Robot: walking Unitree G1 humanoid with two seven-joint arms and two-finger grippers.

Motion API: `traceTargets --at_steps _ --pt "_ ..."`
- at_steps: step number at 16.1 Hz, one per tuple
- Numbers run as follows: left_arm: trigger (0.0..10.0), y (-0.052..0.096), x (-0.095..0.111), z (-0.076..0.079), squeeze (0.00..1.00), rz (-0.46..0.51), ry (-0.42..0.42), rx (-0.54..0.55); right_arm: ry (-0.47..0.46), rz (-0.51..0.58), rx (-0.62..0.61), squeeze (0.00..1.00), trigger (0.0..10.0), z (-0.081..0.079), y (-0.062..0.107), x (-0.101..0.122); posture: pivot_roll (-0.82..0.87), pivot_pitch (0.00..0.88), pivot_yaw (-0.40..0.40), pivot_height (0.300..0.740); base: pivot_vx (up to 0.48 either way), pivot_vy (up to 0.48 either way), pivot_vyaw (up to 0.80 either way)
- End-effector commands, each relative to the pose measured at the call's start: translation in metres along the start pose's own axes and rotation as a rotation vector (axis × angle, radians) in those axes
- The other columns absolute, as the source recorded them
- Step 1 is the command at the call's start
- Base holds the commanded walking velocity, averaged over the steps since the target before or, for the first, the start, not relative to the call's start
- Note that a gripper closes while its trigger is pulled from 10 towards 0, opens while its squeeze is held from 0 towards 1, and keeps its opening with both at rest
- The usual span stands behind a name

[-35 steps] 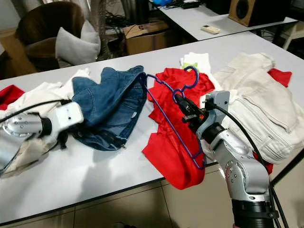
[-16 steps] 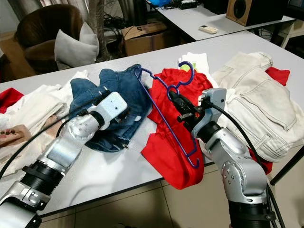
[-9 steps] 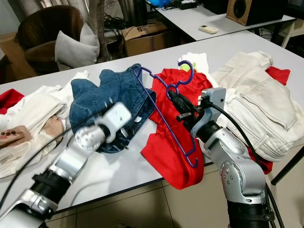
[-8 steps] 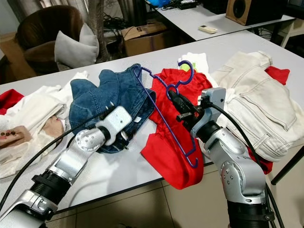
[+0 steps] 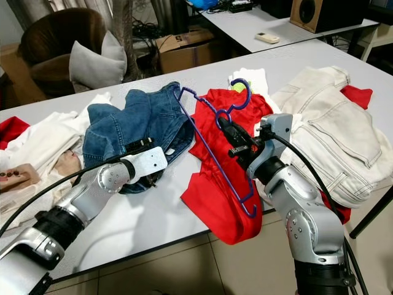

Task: Hang hanger

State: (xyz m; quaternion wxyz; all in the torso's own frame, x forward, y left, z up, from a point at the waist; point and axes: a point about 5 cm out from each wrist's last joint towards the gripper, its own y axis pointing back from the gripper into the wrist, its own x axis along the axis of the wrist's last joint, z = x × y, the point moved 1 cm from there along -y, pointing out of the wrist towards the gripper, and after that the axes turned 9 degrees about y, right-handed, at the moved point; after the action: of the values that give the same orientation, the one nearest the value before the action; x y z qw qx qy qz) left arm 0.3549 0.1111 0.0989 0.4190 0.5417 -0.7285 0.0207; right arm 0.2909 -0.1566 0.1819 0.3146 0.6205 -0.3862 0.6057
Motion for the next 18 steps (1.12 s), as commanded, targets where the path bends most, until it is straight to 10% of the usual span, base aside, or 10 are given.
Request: traceTargets --at_steps 1,2,5,7,13,18 --pt "10.0 0.0 -0.003 -0.011 0.0 -0.016 -0.016 0.029 0.0 0.009 0.018 0.0 10.0 -0.005 0.0 0.003 -0.2 0.0 0.183 0.719 0.0 0.0 0.0" --pt "10.0 0.0 -0.003 -0.013 0.0 -0.013 -0.001 0.03 0.0 0.009 0.018 0.0 10.0 -0.005 0.0 0.003 -0.2 0.0 0.183 0.719 0.0 0.0 0.0" --pt "10.0 0.0 0.006 -0.011 0.0 0.05 0.428 -0.133 0.0 0.004 0.02 0.0 10.0 -0.005 0.002 0.002 -0.2 0.0 0.187 0.719 0.0 0.0 0.0" --pt "10.0 0.001 0.006 -0.02 0.0 0.071 0.484 -0.149 0.0 0.001 0.023 0.0 10.0 -0.006 0.002 0.001 -0.19 0.0 0.188 0.719 0.0 0.0 0.0" --pt "10.0 0.007 -0.021 -0.037 0.0 -0.078 0.12 -0.047 0.001 0.003 0.023 0.0 10.0 -0.006 0.003 0.002 -0.19 0.0 0.189 0.719 0.0 0.0 0.0" --pt "10.0 0.008 -0.022 -0.024 0.0 -0.073 0.13 -0.151 0.0 0.0 0.02 0.0 10.0 -0.006 0.003 0.001 -0.2 0.0 0.193 0.719 0.0 0.0 0.0"
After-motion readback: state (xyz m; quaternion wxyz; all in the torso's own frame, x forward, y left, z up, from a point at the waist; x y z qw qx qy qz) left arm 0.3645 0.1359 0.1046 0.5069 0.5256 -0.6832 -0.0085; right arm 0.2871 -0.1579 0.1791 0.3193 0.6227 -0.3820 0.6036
